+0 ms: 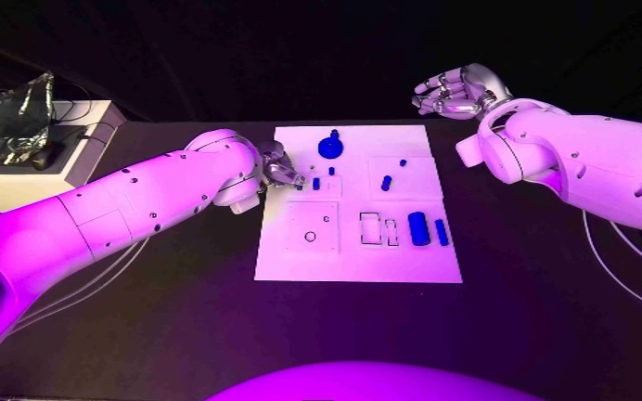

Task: Assemble the parts on the task board

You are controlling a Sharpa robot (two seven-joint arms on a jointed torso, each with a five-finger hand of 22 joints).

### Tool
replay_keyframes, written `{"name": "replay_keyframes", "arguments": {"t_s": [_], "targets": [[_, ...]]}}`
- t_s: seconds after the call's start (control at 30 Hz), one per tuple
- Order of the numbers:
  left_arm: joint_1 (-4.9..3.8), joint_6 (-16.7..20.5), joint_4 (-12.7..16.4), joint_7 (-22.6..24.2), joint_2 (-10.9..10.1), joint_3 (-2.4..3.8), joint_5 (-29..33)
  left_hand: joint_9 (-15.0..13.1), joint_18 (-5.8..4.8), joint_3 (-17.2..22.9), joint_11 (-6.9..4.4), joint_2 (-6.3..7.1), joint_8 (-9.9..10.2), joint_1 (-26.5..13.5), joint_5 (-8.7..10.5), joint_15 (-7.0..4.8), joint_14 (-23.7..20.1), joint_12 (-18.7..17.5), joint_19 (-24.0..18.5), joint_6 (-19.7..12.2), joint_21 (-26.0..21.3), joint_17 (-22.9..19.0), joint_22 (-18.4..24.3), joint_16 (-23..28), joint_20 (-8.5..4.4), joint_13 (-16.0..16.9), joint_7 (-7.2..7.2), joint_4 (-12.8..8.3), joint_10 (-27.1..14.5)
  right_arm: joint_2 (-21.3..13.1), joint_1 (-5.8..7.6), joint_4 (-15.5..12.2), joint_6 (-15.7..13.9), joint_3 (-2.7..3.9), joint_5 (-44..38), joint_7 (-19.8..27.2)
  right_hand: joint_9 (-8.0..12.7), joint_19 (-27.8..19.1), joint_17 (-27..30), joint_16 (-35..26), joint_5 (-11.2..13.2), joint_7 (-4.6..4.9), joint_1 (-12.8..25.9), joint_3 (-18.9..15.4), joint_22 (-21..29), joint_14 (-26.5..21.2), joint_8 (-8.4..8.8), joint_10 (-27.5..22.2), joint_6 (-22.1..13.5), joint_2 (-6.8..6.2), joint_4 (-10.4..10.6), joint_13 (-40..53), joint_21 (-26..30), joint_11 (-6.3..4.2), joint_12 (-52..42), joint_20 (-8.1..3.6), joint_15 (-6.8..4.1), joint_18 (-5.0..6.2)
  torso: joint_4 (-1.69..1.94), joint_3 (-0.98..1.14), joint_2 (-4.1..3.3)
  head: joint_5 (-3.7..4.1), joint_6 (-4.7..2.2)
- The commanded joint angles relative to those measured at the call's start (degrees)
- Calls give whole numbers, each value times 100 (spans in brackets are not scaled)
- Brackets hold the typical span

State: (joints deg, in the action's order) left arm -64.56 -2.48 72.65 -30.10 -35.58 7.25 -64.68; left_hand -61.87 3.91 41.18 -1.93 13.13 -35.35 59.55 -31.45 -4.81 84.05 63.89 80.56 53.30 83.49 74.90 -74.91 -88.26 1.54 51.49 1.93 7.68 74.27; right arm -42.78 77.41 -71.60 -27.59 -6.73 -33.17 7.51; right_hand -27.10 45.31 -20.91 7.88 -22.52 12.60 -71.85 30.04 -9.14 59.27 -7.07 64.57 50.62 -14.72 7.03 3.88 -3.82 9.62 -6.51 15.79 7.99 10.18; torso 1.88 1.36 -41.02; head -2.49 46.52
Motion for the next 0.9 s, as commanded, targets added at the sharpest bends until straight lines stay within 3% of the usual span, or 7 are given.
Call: {"name": "replay_keyframes", "arguments": {"t_s": [0.03, 0.37, 0.53, 0.9], "targets": [[78, -260, -19, -120, 38, -58, 94, 14, -64, 45, -27, 8, 118, -66, -4, -42, 518, 8, 7, 32, -32, 1237, -175, -41, -17, -1, -24, -98, -6, 2, -1, -13, 85, 2, -54, 34, -6, -41, 5, -33, -14, 69, 19, -37, 5, -4, 20, -25, 15, 42, 0, -8, 17, 5, -8, -2, 18, 47, 2, -2, 2, 5, 6], [78, -307, -74, -156, 58, -59, 63, 58, -63, -311, -29, 104, 167, -105, 6, -45, 516, 13, 6, 89, -46, 1231, -167, -38, -22, 4, -27, 69, -28, -3, -1, -22, 85, 2, -55, 35, -6, -41, 5, -33, -14, 69, 19, -37, 5, -4, 20, -25, 15, 42, 0, -8, 17, 5, -8, -2, 18, 47, 2, -4, 2, 14, 19], [78, -305, -94, -165, 60, -59, 39, 81, -64, -723, -23, 154, 196, -128, 34, -40, 516, 26, 12, 135, -53, 1229, -169, -37, -22, 18, -23, 243, -35, -8, -1, -28, 82, 2, -56, 37, -6, -41, 5, -33, -14, 69, 19, -37, 5, -4, 20, -25, 15, 42, 0, -8, 17, 5, -8, -2, 18, 47, 4, -1, 2, 22, 25], [78, -252, -132, -171, 62, -59, 5, 92, -63, -1063, -21, 159, 221, -67, 58, -40, 515, 37, 12, 153, -61, 1228, -165, -37, -23, 32, -18, 376, -37, -13, -1, -30, 81, 2, -56, 44, -7, -46, 11, -40, -38, 69, 20, -39, 19, -7, 24, -27, 17, 43, 0, -8, 16, 6, -11, 0, 20, 47, 4, -3, 4, 24, 25]]}}
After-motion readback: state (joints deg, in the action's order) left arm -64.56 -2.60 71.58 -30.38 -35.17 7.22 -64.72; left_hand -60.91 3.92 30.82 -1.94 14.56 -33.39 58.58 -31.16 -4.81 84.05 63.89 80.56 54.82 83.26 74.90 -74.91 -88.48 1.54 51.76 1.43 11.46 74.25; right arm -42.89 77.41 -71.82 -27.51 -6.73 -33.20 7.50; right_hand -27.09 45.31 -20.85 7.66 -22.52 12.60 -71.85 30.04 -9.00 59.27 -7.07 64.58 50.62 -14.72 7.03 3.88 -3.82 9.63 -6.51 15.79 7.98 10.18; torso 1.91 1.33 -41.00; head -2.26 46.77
